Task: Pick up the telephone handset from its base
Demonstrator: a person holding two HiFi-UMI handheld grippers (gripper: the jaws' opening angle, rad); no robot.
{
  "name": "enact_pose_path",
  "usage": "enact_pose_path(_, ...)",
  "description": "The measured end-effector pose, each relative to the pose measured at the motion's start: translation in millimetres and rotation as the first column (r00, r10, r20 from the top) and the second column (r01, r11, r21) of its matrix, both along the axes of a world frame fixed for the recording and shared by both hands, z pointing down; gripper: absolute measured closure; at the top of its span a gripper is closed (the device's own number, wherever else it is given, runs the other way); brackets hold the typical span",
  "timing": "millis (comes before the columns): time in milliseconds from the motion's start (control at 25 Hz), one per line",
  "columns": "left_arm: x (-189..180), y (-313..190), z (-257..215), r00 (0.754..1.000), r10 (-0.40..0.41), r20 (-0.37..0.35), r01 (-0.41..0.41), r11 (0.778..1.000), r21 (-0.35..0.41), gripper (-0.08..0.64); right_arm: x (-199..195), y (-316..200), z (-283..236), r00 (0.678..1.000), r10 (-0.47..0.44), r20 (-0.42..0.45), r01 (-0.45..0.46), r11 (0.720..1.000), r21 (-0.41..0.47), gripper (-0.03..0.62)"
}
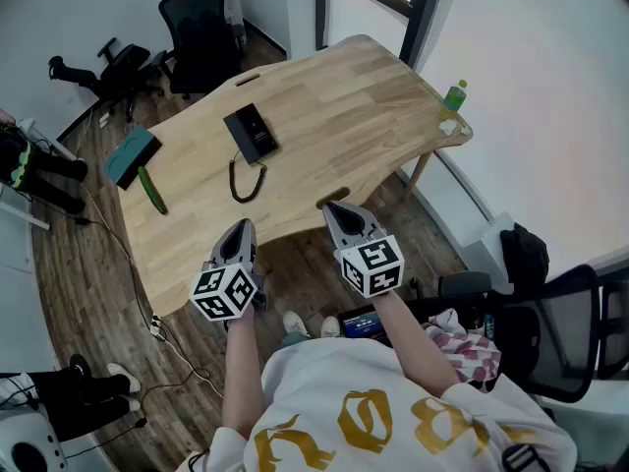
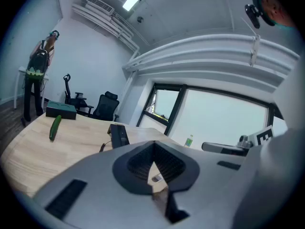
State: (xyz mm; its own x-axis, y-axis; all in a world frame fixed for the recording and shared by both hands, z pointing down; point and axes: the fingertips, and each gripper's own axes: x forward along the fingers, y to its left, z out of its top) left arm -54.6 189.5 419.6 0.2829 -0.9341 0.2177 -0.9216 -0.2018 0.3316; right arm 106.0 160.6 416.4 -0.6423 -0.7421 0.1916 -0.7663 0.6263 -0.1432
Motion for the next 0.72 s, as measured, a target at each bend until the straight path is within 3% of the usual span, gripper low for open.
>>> enact_pose_path(720, 0, -9, 4, 0.999, -0.035, 0.008, 0.035, 0.999, -0.031, 0.554, 9, -14, 3, 1.0, -0.014, 0.009, 0.014, 1.0, -0.018, 0.588)
